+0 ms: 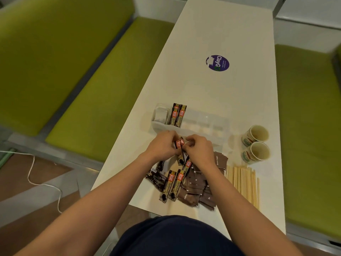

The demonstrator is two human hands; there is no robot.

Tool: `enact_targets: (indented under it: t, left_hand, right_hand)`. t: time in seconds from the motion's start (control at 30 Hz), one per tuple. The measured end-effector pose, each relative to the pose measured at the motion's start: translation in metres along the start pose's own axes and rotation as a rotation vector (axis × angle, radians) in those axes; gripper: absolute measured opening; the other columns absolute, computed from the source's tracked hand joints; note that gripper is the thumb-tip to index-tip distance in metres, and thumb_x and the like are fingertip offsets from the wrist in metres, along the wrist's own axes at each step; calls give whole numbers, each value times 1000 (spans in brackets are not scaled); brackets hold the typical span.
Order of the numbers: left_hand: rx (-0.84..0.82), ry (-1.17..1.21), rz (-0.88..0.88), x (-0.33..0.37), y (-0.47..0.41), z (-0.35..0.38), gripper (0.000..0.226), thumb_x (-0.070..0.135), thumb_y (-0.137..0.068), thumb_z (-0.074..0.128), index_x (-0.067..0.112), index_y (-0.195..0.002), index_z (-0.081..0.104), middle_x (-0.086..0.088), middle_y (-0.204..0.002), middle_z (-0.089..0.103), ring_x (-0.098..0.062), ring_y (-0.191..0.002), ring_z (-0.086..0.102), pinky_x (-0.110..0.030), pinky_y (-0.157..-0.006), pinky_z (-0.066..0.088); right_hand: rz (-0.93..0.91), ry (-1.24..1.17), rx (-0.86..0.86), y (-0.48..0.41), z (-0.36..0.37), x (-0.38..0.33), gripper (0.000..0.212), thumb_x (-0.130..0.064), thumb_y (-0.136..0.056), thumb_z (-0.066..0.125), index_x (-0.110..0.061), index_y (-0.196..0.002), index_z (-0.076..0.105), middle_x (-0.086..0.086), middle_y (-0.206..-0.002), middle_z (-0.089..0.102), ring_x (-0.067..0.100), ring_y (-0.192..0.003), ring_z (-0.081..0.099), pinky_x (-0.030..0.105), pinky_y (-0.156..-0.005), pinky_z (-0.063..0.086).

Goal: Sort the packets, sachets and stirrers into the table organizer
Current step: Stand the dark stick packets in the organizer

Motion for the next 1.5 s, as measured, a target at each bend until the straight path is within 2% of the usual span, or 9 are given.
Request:
enact_targets:
  t: [0.17,0.27,0.43,0.53,0.73,0.9,1.07,1.23,1.5]
  left_hand:
    - [59,395,-86,5,18,-22,36,11,-76,82,20,-104,63,1,-91,69,-11,-68,64,-20,-53,49]
    - [112,545,-73,9,25,-48,28,9,-77,82,22,-98,66,-2,-89,73,-20,-73,68,-28,-58,52]
    - [258,628,-14,16,7,-104,12,14,-84,78,18,-94,73,-6,-88,74,-24,-80,72,-40,-76,62]
    - [294,547,14,24,-12,-122,8,18,-87,73,18,-94,76,-2,-83,75,-24,-83,73,-41,-81,62]
    - [197,168,55,31,-49,-114,18,21,-91,69,18,-106,77,1,-98,75,-13,-78,66,-24,-64,50]
    - [139,-49,58,22,-69,-95,17,21,-90,69,20,-105,77,1,-97,75,-18,-91,66,-34,-80,55]
    - [205,-199,80,16,-70,-82,21,25,-93,65,22,-112,72,1,-102,71,-22,-91,65,-35,-71,54]
    - [277,-286,102,14,-68,-87,22,27,-93,62,23,-114,68,1,-105,63,-21,-99,59,-38,-71,52]
    - [288,-259,161,9,-59,-89,28,28,-90,64,24,-118,63,2,-110,61,-20,-107,53,-43,-74,54]
  right_hand:
    - [11,-166,-3,2,-12,-3,31,-22,-88,77,-19,-119,75,-7,-97,74,11,-89,68,33,-87,58]
    - [-17,-262,-31,7,-22,-8,33,-18,-90,74,-22,-123,74,-8,-93,75,12,-80,72,40,-81,61]
    - [-25,-405,27,18,-42,-14,18,-14,-89,73,-23,-104,73,-5,-94,70,7,-81,68,20,-65,56]
    - [-27,-504,86,22,-53,-17,13,-14,-87,76,-22,-95,69,-7,-90,72,0,-79,67,13,-61,48]
    - [-89,-576,238,18,-74,-24,9,-22,-87,79,-25,-90,71,-9,-85,75,10,-87,71,36,-80,57]
    - [-100,-626,297,7,-80,-33,11,-33,-92,75,-23,-88,72,-6,-85,76,16,-80,75,52,-82,60]
    - [-131,-592,302,-18,-70,-50,9,-33,-90,77,-28,-97,75,-10,-89,77,12,-87,74,47,-82,61]
    - [-86,-406,256,-52,-58,-63,13,-33,-90,76,-21,-92,73,-11,-84,72,9,-84,68,27,-75,50]
    - [-42,-87,107,-76,-29,-59,21,-31,-98,66,-15,-100,79,2,-95,76,21,-91,67,29,-73,44]
Point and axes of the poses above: each hand's wrist, its own y-axis away from the middle knuckle, its own z-axis out of the palm, x = y × z, the point moved 4 cm from there along -y, towards the middle knuckle
